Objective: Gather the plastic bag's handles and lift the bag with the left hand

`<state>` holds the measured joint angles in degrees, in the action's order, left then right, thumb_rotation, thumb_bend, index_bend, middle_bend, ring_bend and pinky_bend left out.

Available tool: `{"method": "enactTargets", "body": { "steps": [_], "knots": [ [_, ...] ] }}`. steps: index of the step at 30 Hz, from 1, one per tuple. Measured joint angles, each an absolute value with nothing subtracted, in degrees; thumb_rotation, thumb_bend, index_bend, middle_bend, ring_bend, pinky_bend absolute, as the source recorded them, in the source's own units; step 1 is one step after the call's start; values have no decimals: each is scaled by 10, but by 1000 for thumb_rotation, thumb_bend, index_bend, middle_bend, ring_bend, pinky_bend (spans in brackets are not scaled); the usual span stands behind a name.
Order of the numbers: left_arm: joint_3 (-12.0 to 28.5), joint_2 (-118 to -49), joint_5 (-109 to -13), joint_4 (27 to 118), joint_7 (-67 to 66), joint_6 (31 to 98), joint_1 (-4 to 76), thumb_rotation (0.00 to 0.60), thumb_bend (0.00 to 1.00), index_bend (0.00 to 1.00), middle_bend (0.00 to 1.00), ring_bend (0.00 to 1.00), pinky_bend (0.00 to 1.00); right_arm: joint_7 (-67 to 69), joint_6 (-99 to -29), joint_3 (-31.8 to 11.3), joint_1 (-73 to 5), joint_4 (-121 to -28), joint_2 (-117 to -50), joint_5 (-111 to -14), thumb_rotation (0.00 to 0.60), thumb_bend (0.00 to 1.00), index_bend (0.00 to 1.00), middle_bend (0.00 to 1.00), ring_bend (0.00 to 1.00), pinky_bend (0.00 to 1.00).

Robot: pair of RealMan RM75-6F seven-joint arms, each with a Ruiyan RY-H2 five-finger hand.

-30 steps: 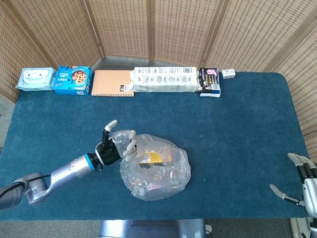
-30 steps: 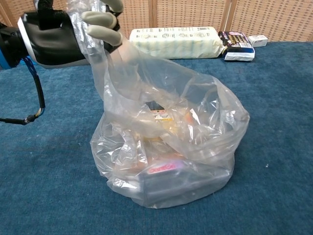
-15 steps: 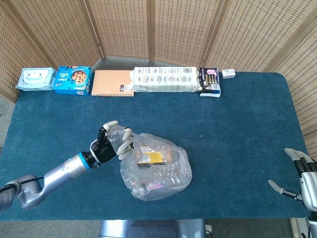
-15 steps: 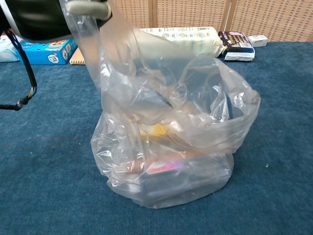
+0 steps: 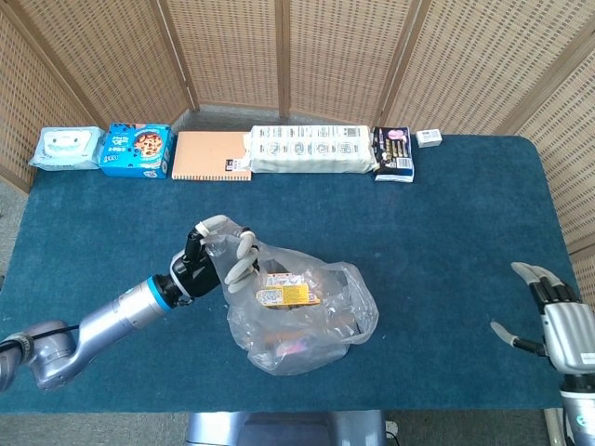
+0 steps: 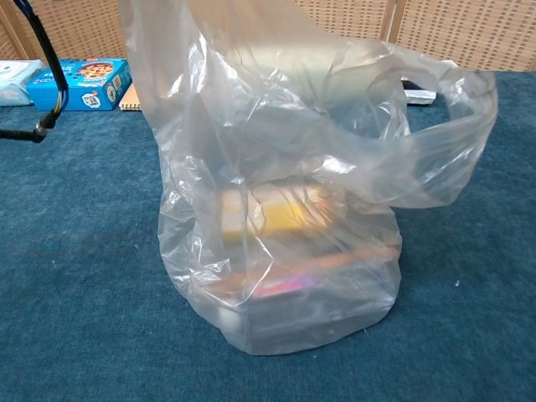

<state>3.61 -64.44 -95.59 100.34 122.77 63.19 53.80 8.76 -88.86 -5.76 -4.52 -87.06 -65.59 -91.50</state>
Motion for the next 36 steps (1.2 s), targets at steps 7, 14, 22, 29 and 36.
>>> {"method": "enactTargets", "body": {
  "steps": [7, 14, 22, 29, 36],
  "knots": [
    [40, -626, -947, 1021, 1200, 618, 542, 0, 469, 611, 751, 821, 789, 93, -890, -65, -67, -849, -695, -930, 490, 151, 136, 197, 183, 229],
    [45, -615, -941, 1028, 1190, 605, 546, 0, 468, 611, 751, 820, 786, 108, -885, -71, -91, -813, -743, -936, 497, 131, 137, 197, 182, 229],
    [54, -615, -923, 1030, 1174, 583, 554, 0, 468, 611, 751, 821, 783, 124, -885, -67, -110, -806, -767, -954, 496, 125, 144, 197, 183, 228],
    [68, -622, -905, 1032, 1156, 563, 562, 0, 468, 611, 751, 820, 784, 130, -887, -65, -128, -824, -779, -968, 497, 122, 150, 197, 183, 229],
    [77, -632, -900, 1031, 1143, 555, 564, 0, 468, 611, 751, 821, 783, 134, -883, -66, -142, -839, -789, -973, 492, 119, 150, 197, 183, 229]
  ]
}}
